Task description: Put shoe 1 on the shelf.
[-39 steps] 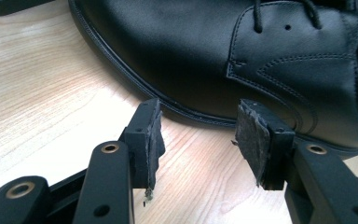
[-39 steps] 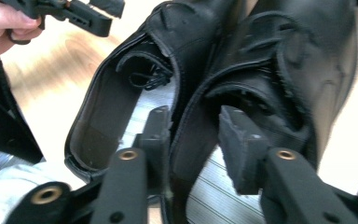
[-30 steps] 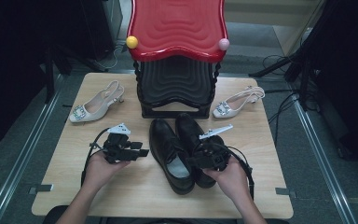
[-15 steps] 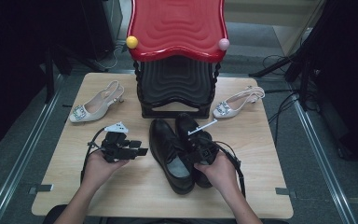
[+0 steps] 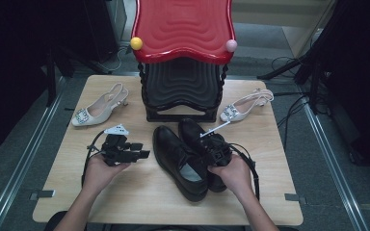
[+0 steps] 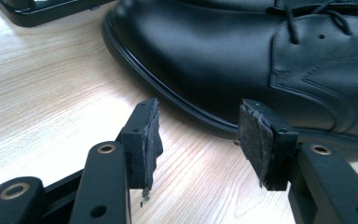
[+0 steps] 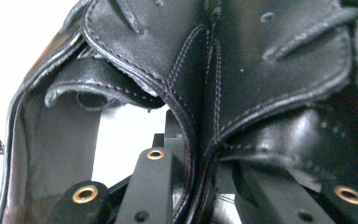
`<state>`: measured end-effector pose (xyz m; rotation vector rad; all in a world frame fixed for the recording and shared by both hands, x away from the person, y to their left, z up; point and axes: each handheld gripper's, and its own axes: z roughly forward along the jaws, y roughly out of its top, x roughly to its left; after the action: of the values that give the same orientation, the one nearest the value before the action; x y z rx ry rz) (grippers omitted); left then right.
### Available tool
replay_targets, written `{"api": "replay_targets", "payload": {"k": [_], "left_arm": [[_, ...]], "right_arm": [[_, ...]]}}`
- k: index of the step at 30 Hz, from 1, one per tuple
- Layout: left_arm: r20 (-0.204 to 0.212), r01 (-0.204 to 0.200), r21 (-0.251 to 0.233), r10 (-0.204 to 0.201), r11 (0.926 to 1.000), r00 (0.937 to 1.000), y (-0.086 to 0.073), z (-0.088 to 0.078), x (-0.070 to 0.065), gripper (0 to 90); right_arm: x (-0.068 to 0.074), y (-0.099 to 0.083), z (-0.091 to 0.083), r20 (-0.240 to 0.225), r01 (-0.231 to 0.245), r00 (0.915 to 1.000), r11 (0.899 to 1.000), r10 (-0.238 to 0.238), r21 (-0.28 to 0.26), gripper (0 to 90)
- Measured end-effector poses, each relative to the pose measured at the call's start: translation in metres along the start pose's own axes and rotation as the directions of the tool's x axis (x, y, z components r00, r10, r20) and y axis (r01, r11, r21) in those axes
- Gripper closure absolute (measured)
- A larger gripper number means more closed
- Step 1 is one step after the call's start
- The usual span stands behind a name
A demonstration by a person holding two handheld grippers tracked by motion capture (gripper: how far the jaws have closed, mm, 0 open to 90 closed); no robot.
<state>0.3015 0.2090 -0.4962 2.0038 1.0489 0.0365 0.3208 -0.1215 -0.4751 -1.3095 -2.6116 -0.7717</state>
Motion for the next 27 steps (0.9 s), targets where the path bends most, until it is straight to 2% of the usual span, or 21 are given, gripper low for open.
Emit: {"api": "replay_targets", "payload": {"k": [2, 4, 6, 9, 13, 17, 20, 25, 27], "left_arm": [[-0.002, 0.001, -0.007, -0.001, 1.0000, 1.0000, 0.000, -0.001, 0.001, 48.8], [-0.007, 0.005, -0.010, -0.005, 0.9999, 1.0000, -0.001, -0.003, 0.001, 48.8], [-0.014, 0.003, -0.008, -0.003, 1.0000, 0.9999, -0.001, -0.004, 0.002, 48.8], [-0.014, 0.008, -0.012, -0.008, 0.9999, 0.9999, -0.002, -0.006, 0.003, 48.8], [-0.016, 0.014, -0.021, -0.014, 0.9997, 0.9998, -0.003, -0.009, 0.003, 48.9], [-0.009, 0.016, -0.032, -0.016, 0.9994, 0.9998, -0.004, -0.010, 0.002, 48.9], [-0.013, 0.014, -0.028, -0.014, 0.9995, 0.9998, -0.004, -0.010, 0.003, 48.9], [-0.015, 0.019, -0.028, -0.020, 0.9994, 0.9997, -0.005, -0.010, 0.004, 48.9], [-0.013, 0.022, -0.030, -0.022, 0.9993, 0.9997, -0.005, -0.010, 0.004, 49.0]], "right_arm": [[-0.003, 0.000, -0.006, 0.004, -0.003, 1.0000, 1.000, 0.003, 0.000, 82.0], [-0.007, 0.000, -0.014, -0.016, -0.017, 0.9997, 1.000, 0.016, -0.009, 82.3], [-0.011, 0.000, -0.021, -0.052, -0.027, 0.9983, 0.999, 0.026, -0.026, 82.4], [-0.013, 0.000, -0.033, -0.124, -0.042, 0.9917, 0.998, 0.036, -0.047, 82.2], [-0.009, 0.003, -0.051, -0.165, -0.022, 0.9863, 0.997, 0.009, -0.076, 82.0], [-0.003, 0.011, -0.074, -0.155, 0.004, 0.9877, 0.994, -0.020, -0.105, 82.1], [0.000, 0.018, -0.091, -0.144, 0.009, 0.9891, 0.989, -0.030, -0.147, 82.1], [0.000, 0.036, -0.111, -0.137, -0.010, 0.9904, 0.975, -0.020, -0.220, 82.1], [-0.001, 0.045, -0.116, -0.133, -0.033, 0.9911, 0.969, 0.000, -0.245, 82.1]]}}
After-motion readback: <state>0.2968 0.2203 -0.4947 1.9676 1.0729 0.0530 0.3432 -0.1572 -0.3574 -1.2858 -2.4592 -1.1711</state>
